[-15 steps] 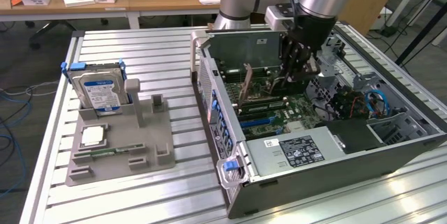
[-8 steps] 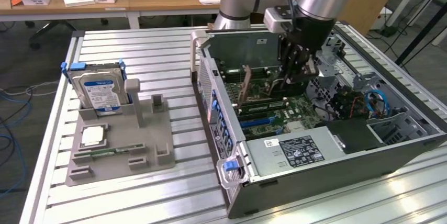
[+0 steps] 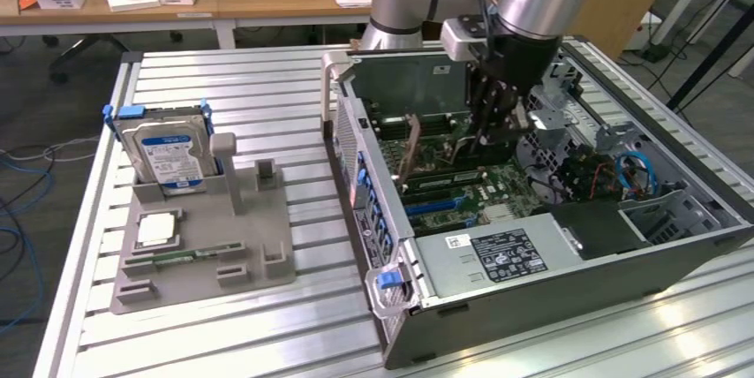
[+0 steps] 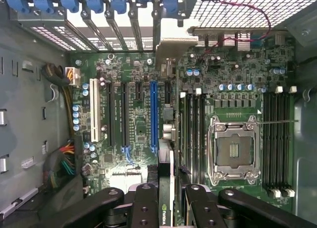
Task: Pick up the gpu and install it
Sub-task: 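Insert the gpu into the slot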
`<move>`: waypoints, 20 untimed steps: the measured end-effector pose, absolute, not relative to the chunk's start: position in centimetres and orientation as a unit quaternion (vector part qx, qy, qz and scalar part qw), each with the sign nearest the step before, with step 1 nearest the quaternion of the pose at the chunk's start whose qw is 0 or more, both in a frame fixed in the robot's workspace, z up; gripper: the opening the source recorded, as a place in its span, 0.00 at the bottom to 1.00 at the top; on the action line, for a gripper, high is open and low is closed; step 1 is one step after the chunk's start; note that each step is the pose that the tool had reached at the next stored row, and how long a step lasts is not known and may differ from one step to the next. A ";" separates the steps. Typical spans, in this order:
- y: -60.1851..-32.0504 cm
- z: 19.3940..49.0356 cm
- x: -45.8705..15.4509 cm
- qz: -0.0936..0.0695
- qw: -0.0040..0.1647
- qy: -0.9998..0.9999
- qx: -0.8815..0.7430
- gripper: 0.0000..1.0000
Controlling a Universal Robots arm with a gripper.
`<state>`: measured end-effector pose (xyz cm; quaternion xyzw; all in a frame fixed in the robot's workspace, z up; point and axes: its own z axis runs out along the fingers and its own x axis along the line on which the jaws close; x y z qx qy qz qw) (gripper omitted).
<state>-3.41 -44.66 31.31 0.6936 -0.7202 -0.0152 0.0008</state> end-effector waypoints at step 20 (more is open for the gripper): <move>-44.8 30.7 -3.7 -0.015 0.001 -0.719 0.695 0.26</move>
